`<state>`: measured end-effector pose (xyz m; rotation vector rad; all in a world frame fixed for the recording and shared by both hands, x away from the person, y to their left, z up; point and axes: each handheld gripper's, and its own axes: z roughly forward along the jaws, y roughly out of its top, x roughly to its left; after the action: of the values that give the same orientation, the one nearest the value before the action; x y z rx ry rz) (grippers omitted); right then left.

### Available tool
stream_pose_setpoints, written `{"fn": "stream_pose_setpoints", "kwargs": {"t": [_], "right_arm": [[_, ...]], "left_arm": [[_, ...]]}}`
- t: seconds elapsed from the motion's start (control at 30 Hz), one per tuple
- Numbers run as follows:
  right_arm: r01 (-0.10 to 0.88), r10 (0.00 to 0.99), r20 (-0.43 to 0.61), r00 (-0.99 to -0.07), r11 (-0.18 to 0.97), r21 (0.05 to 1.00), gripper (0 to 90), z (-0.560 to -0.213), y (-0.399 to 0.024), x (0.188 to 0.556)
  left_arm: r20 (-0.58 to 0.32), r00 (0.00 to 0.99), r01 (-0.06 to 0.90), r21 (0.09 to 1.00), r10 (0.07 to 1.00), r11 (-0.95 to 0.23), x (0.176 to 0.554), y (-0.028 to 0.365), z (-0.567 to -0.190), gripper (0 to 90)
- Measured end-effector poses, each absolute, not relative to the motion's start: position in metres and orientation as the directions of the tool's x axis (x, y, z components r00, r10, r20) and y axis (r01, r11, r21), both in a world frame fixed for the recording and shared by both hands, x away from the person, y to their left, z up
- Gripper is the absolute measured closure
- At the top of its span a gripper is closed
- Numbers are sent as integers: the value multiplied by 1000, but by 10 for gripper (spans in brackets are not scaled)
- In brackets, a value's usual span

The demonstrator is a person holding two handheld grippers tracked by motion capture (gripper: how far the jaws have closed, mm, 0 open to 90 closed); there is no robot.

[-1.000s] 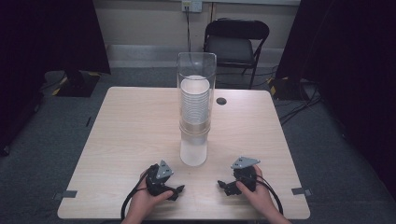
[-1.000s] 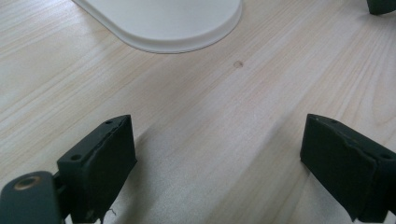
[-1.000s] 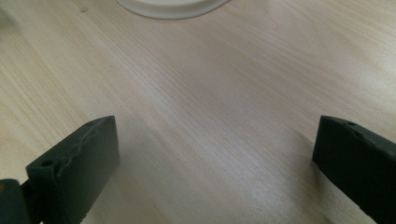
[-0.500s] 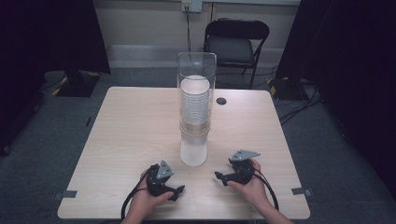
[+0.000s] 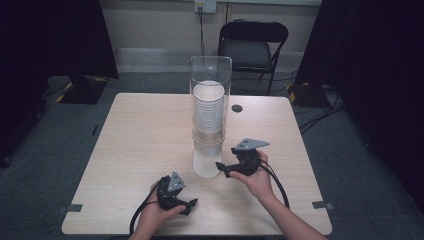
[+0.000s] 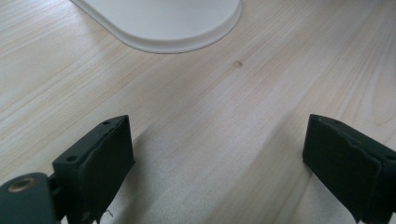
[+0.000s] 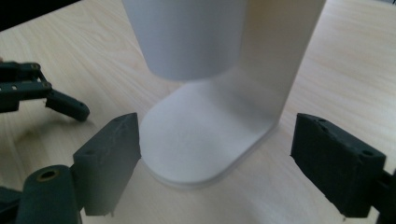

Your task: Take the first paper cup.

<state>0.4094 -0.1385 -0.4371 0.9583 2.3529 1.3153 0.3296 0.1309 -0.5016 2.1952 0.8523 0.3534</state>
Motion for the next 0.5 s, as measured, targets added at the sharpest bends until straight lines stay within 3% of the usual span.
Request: {"fn": "stream_pose_setpoints", "kwargs": {"t": [0.5], "right_arm": [[380,643,84,-761,336,862,177,-417,-123,424]], "left_arm": [[-4,740,471,717,672,-514,329,131,-501,82]]}}
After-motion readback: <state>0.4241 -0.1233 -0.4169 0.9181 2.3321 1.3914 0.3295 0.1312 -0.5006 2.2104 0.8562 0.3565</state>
